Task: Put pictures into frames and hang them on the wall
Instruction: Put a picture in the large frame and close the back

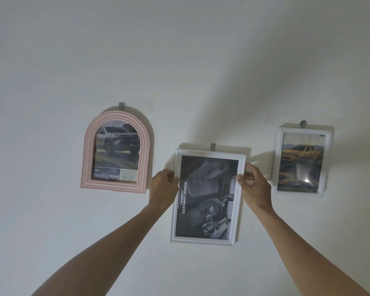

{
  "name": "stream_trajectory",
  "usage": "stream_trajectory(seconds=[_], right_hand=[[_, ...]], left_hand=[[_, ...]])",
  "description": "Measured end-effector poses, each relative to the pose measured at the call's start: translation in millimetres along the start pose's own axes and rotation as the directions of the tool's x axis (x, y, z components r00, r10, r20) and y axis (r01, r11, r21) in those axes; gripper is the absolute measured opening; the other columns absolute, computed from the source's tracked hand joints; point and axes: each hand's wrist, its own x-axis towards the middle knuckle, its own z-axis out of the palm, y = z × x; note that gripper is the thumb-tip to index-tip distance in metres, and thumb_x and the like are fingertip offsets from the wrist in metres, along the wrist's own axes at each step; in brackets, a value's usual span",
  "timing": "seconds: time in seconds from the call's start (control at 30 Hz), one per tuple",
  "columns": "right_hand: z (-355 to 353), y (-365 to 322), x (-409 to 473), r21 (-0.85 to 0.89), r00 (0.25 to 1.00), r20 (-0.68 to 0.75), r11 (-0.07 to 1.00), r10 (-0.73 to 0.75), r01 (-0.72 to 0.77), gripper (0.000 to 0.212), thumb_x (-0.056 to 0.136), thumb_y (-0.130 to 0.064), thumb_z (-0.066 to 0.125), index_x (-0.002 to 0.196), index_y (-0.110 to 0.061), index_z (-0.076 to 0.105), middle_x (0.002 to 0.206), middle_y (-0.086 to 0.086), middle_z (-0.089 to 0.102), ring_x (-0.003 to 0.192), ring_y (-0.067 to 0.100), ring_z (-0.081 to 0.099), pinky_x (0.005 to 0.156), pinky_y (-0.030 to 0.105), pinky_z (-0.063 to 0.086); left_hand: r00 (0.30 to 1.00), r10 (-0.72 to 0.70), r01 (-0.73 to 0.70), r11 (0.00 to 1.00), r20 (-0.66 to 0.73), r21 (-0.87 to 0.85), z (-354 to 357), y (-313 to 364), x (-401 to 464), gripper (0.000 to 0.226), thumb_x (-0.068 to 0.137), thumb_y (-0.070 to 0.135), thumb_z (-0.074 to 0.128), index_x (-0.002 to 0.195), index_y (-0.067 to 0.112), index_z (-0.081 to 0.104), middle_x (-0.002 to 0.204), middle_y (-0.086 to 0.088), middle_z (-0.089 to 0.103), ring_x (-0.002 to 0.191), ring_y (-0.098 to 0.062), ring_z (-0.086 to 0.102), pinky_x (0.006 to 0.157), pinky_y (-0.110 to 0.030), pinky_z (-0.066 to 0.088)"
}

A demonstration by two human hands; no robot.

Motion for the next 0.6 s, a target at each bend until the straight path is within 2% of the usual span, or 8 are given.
stream_trajectory(seconds=[0.1, 0.27, 0.4, 0.5, 0.6], right_hand=[[-1.1, -0.3, -0.3, -0.008, 1.0, 0.012, 1.0, 0.01, -0.01, 0.038, 0.092, -0.02, 0.068, 0.128, -0.018, 0.058, 0.109, 0.003, 0.072, 0.098, 0.022, 0.067, 0.074, 0.02, 0.044], [-2.6, -3.1, -2.8, -0.064, 1.0, 0.023, 0.998, 0.017, -0.016, 0.039, 0.091, -0.016, 0.07, 0.128, -0.015, 0.058, 0.108, 0.004, 0.071, 0.089, 0.018, 0.064, 0.065, 0.007, 0.039], [-4.4, -0.5, -5.9, -0.07, 0.999, 0.03, 0.997, 0.028, -0.026, 0.042, 0.089, -0.017, 0.072, 0.128, -0.016, 0.059, 0.108, 0.004, 0.072, 0.088, 0.017, 0.066, 0.066, 0.007, 0.039], [-6.3, 1.0, -8.0, -0.063, 0.999, 0.023, 0.998, 0.031, -0.03, 0.045, 0.087, -0.021, 0.075, 0.128, -0.017, 0.057, 0.109, 0.004, 0.071, 0.095, 0.021, 0.067, 0.071, 0.015, 0.043], [-9.9, 2.0, -10.0, -0.074, 0.999, 0.02, 0.997, 0.029, -0.028, 0.053, 0.086, -0.024, 0.076, 0.134, -0.015, 0.054, 0.114, 0.005, 0.066, 0.1, 0.021, 0.062, 0.081, 0.025, 0.042]], left_hand=[[1.0, -0.017, 0.017, 1.0, 0.006, -0.018, -1.3, 0.1, 0.4, 0.022, 0.092, 0.017, 0.062, 0.112, 0.007, 0.066, 0.101, -0.004, 0.069, 0.088, -0.021, 0.064, 0.084, -0.03, 0.055], [0.999, -0.031, 0.031, 0.999, 0.019, -0.036, -2.6, -0.5, 1.2, 0.02, 0.092, 0.017, 0.063, 0.11, 0.007, 0.065, 0.097, -0.003, 0.069, 0.086, -0.022, 0.065, 0.083, -0.035, 0.056], [0.999, -0.036, 0.037, 0.998, 0.033, -0.042, -2.7, -0.9, 0.2, 0.021, 0.093, 0.016, 0.063, 0.112, 0.007, 0.064, 0.1, -0.003, 0.068, 0.088, -0.019, 0.062, 0.081, -0.025, 0.049], [0.998, -0.035, 0.037, 0.998, 0.048, -0.045, -3.6, -1.8, 1.4, 0.024, 0.093, 0.018, 0.063, 0.115, 0.007, 0.062, 0.098, -0.001, 0.066, 0.092, -0.022, 0.064, 0.08, -0.025, 0.048], [0.999, -0.021, 0.023, 0.999, 0.033, -0.048, -3.4, -0.5, 1.2, 0.033, 0.091, 0.021, 0.064, 0.121, 0.009, 0.057, 0.108, -0.003, 0.064, 0.099, -0.023, 0.063, 0.084, -0.029, 0.051]])
